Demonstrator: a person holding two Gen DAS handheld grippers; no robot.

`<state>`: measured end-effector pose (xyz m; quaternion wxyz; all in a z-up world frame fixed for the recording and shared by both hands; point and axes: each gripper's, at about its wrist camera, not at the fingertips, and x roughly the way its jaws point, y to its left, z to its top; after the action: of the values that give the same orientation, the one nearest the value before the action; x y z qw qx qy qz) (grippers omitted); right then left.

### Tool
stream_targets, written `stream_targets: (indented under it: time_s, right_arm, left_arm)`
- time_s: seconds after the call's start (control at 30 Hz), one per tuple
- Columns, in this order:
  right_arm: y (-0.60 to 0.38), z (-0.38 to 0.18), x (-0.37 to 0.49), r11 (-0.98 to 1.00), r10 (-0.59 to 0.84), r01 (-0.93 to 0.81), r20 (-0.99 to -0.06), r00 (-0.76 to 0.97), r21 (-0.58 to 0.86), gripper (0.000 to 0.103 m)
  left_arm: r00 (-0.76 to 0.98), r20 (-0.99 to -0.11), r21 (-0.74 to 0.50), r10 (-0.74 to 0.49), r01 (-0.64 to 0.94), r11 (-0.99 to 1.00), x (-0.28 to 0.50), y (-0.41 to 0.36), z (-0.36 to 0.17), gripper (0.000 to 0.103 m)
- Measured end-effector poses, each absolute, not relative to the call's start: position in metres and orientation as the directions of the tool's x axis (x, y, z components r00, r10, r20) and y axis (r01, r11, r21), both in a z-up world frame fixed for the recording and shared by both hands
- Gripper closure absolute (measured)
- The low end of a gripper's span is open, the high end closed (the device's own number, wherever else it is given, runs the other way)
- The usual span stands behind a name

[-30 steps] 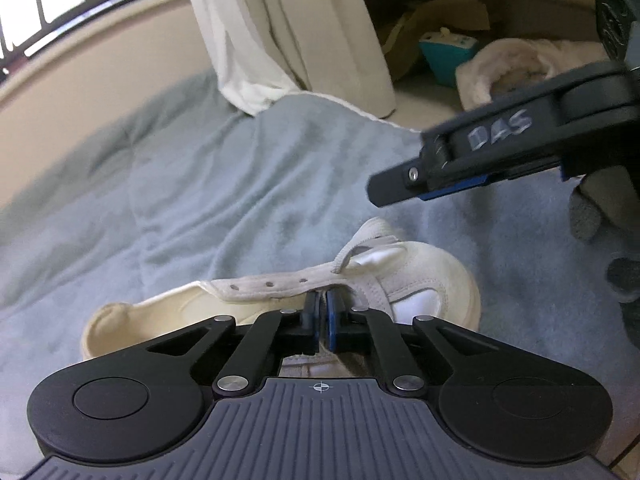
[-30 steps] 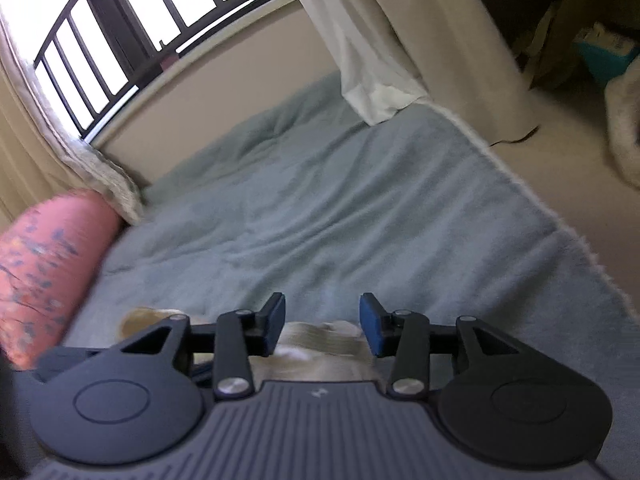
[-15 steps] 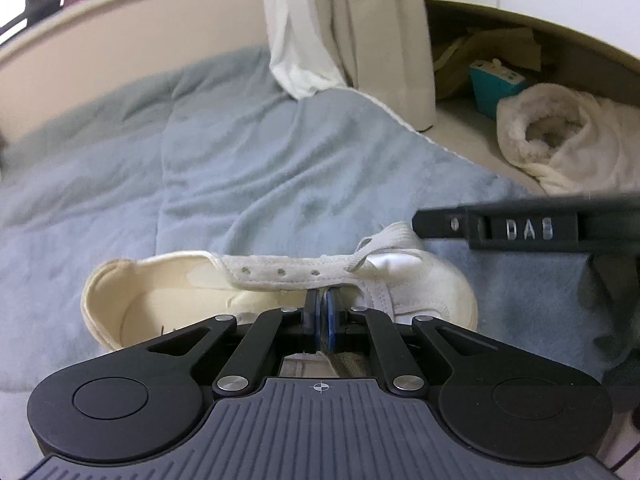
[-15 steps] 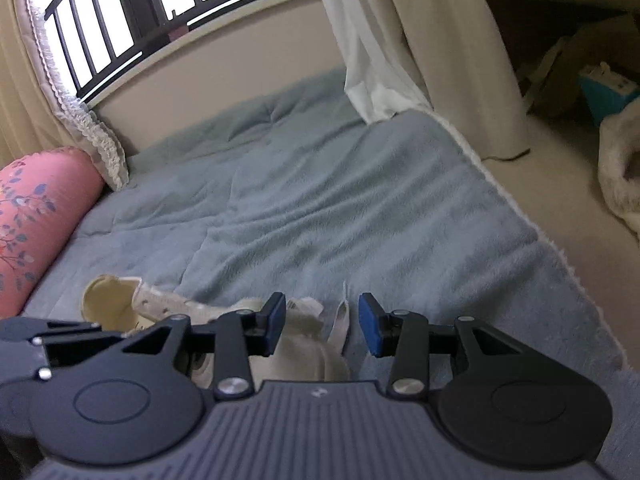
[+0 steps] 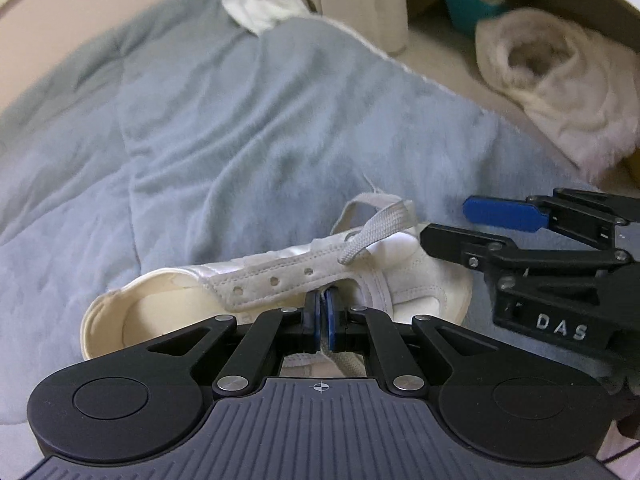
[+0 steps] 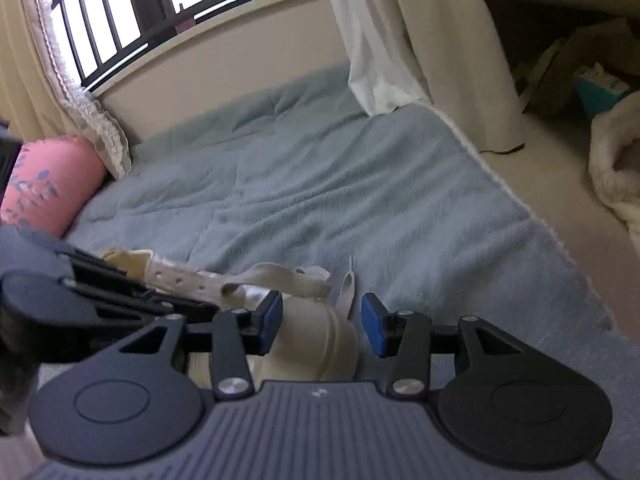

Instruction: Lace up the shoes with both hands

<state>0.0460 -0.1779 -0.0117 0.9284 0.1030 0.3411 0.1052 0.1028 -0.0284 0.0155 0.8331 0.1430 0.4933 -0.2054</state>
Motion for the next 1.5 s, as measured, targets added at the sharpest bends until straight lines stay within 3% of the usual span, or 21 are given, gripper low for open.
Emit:
stream_targets:
  time_s: [0.1,0.23,0.3,0.47,0.6,0.77,0.83,1.1,1.13,1.2,1.3,1.37,1.4,1.43,1.5]
  right_arm:
    - [-0.174,-0.017,0.05,0.952,0.287,-0.14,-0.636,0.717,0.272,0.037]
    - [-0.17,-0.02,0.052,0.941,0.324,-0.163,-0.651,0.686,0.297,0.034]
    - [-0.175,-0.023,0.055,0.933,0.334,-0.139,-0.66,0.673,0.331,0.028]
    - [-0.177,-0.021,0.053,0.93,0.341,-0.144,-0.65,0.679,0.338,0.026]
    - [-0.197,-0.013,0.05,0.906,0.317,-0.054,-0.589,0.743,0.419,0.039]
    - [-0.203,-0.016,0.052,0.918,0.278,-0.012,-0.62,0.734,0.397,0.048]
    - [-0.206,-0.013,0.049,0.909,0.282,-0.008,-0.601,0.748,0.416,0.057]
    - [-0.21,-0.007,0.048,0.888,0.31,-0.028,-0.554,0.773,0.459,0.059]
    - [-0.211,-0.007,0.049,0.883,0.32,-0.033,-0.547,0.774,0.469,0.064]
    - [-0.215,-0.007,0.051,0.867,0.357,-0.057,-0.537,0.764,0.495,0.088]
    - [-0.221,-0.012,0.056,0.82,0.433,-0.066,-0.539,0.723,0.569,0.096]
    - [-0.224,-0.015,0.061,0.777,0.488,-0.063,-0.535,0.69,0.627,0.096]
    - [-0.224,-0.014,0.063,0.754,0.514,-0.062,-0.529,0.675,0.654,0.096]
    - [-0.222,-0.012,0.065,0.737,0.535,-0.062,-0.523,0.664,0.673,0.096]
    - [-0.216,-0.005,0.068,0.725,0.55,-0.053,-0.531,0.645,0.686,0.095]
  left_arm:
    - [0.372,-0.912,0.041,-0.173,0.501,0.864,0.111,-0.035,0.017,0.099]
    - [0.305,-0.946,0.086,-0.106,0.555,0.827,0.119,-0.047,0.022,0.099]
    - [0.266,-0.96,0.073,-0.091,0.548,0.833,0.124,-0.048,0.024,0.099]
    - [0.207,-0.975,0.043,-0.08,0.532,0.845,0.131,-0.043,0.032,0.099]
    - [0.194,-0.977,0.021,-0.093,0.516,0.856,0.129,-0.035,0.038,0.099]
    - [0.198,-0.965,-0.068,-0.174,0.453,0.889,0.128,-0.016,0.046,0.099]
    - [0.229,-0.955,-0.066,-0.188,0.455,0.888,0.122,-0.013,0.048,0.1]
    - [0.477,-0.816,-0.04,-0.328,0.518,0.854,0.073,-0.007,0.036,0.102]
    - [0.498,-0.794,-0.058,-0.35,0.511,0.858,0.067,-0.004,0.032,0.102]
    - [0.551,-0.747,-0.05,-0.371,0.511,0.858,0.053,0.001,0.025,0.102]
    - [0.636,-0.677,0.034,-0.37,0.53,0.848,0.035,0.007,0.023,0.102]
    - [0.639,-0.653,0.052,-0.407,0.574,0.817,0.031,0.009,0.02,0.097]
    - [0.616,-0.65,0.027,-0.445,0.604,0.796,0.033,0.011,0.018,0.085]
    - [0.591,-0.648,0.003,-0.48,0.632,0.775,0.035,0.012,0.014,0.064]
    - [0.586,-0.625,0.006,-0.516,0.664,0.748,0.037,0.014,0.008,0.051]
